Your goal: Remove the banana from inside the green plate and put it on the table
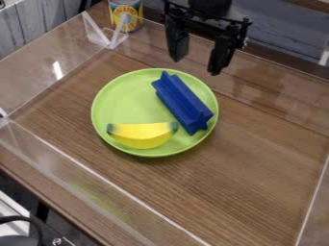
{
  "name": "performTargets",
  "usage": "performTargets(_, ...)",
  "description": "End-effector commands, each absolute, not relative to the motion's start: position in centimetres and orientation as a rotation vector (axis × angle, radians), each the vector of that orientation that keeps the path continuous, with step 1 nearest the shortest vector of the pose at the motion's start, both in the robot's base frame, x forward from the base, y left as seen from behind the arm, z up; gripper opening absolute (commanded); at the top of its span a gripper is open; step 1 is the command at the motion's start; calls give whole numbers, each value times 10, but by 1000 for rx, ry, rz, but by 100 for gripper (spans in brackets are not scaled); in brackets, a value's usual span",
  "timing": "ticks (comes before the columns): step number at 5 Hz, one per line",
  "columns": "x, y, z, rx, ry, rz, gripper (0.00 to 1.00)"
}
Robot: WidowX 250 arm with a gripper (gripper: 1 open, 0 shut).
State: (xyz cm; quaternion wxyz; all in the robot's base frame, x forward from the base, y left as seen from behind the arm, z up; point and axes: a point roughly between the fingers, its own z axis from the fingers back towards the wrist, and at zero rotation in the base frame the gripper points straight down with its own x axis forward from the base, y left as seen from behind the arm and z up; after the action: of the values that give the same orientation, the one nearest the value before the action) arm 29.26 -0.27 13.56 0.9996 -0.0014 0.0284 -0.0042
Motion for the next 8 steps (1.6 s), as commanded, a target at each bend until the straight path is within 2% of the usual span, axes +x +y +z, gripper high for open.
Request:
performTargets(1,282,1,139,-2,48,-53,100)
performTargets(2,268,19,140,10,3,-108,100)
performTargets(4,221,52,132,20,-68,-317,100)
performTargets(7,234,51,74,20,-93,-368,100)
performTargets(8,237,51,67,23,-103,-402,100)
